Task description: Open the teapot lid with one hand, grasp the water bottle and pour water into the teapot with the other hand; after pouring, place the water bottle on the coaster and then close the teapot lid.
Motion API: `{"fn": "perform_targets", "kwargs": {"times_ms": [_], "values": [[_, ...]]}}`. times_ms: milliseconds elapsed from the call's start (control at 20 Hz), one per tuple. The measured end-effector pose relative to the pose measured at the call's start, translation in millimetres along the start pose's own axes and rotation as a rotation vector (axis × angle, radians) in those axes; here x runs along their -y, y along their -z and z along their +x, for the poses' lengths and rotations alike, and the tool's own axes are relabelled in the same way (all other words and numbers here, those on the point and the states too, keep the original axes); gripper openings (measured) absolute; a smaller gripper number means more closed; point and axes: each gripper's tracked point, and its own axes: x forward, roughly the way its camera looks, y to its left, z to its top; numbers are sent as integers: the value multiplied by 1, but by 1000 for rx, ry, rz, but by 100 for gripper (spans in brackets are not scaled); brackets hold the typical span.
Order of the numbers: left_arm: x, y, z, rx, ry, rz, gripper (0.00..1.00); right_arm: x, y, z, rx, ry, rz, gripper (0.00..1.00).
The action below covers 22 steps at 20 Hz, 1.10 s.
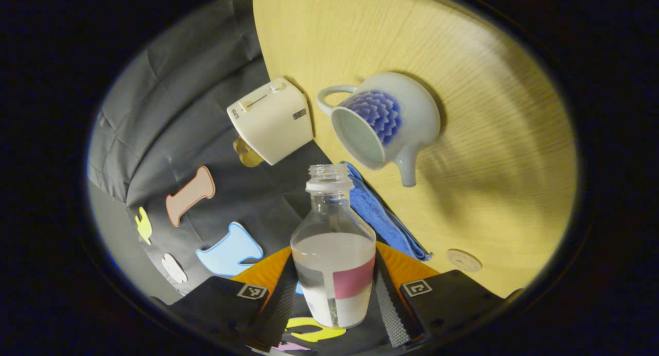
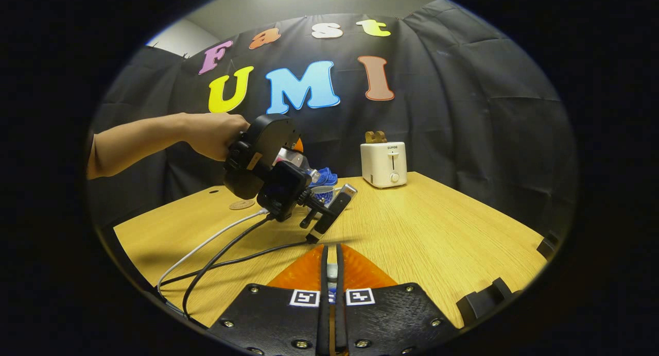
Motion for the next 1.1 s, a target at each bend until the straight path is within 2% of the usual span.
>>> {"fn": "perform_targets", "kwargs": {"times_ms": [150,200,250,300,600,700,900,950,1050,1100], "values": [[9,-3,1,41,21,-122,87,-1,-5,-1,12,4,-8,4],[14,-3,0,53,27,-171,80,-2,-8,-2,18,4,-13,4],[16,-2,0,61,32,-221,87,-2,-11,-2,25,4,-18,4],[20,-1,-1,70,31,-270,87,-3,-14,-3,33,2,-20,4],[41,6,-17,128,36,-661,87,-4,-37,-1,88,15,-49,4],[42,16,-22,135,17,-797,87,-6,-43,3,97,10,-64,4],[48,40,-38,165,-21,-1147,88,-11,-57,20,115,-11,-79,4],[49,48,-46,168,-43,-1237,88,-15,-61,27,120,-21,-80,4],[42,78,-62,175,-147,-1428,87,-24,-70,42,127,-46,-84,4],[45,87,-68,184,-154,-1520,87,-28,-72,48,128,-58,-82,4]]}}
